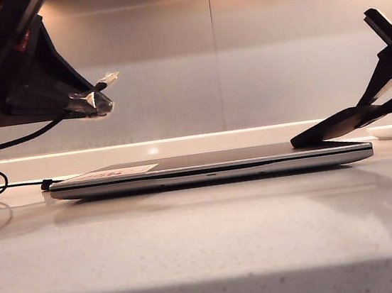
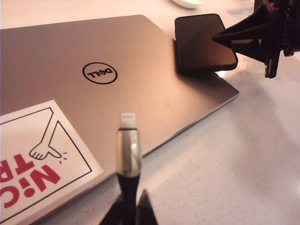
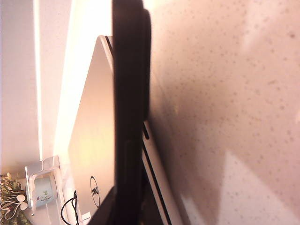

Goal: Pick up the charging cable and the phone, plug the charging cable into the charging port on the phone, and finally place them back on the table.

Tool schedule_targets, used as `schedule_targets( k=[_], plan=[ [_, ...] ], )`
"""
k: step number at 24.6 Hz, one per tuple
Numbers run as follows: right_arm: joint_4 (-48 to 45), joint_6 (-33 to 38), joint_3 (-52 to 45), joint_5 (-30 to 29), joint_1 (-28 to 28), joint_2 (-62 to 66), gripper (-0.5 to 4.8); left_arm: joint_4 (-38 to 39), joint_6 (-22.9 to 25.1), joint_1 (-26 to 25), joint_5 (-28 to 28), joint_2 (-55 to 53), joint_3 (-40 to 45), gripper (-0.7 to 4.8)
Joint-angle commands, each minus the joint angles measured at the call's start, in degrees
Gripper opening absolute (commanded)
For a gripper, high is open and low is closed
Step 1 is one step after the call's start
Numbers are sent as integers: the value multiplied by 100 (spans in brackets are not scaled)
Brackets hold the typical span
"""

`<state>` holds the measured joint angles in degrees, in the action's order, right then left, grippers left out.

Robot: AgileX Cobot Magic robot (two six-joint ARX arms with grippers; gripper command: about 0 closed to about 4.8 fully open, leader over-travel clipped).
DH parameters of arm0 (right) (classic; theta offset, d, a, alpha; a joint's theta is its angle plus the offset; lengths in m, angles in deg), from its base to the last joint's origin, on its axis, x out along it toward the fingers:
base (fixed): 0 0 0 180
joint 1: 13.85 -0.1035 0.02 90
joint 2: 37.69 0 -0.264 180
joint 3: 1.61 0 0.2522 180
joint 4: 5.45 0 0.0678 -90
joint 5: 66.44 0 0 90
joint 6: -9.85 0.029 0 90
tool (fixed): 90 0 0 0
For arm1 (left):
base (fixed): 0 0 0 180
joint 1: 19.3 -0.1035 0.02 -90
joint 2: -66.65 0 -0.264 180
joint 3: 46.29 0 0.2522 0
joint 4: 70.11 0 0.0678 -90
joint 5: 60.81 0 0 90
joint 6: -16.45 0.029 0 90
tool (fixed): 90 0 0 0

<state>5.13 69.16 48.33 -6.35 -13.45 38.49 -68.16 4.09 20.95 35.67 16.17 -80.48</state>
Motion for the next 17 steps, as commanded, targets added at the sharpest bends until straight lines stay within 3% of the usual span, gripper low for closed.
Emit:
schedule_targets(
  k=[1,9,14,17],
  plan=[
    [518,-452,-92,293,-20,76,-6,-109,-11,4,20,13,-28,-6],
    [761,-1029,-52,240,-20,-828,-6,-111,-13,4,20,15,-31,-6],
    [2170,-1928,422,459,-20,-1530,-6,-109,-17,4,20,15,-31,-6],
    [3421,-2706,1016,890,-28,-1878,-6,-79,-33,9,20,13,-31,-6]
  ],
)
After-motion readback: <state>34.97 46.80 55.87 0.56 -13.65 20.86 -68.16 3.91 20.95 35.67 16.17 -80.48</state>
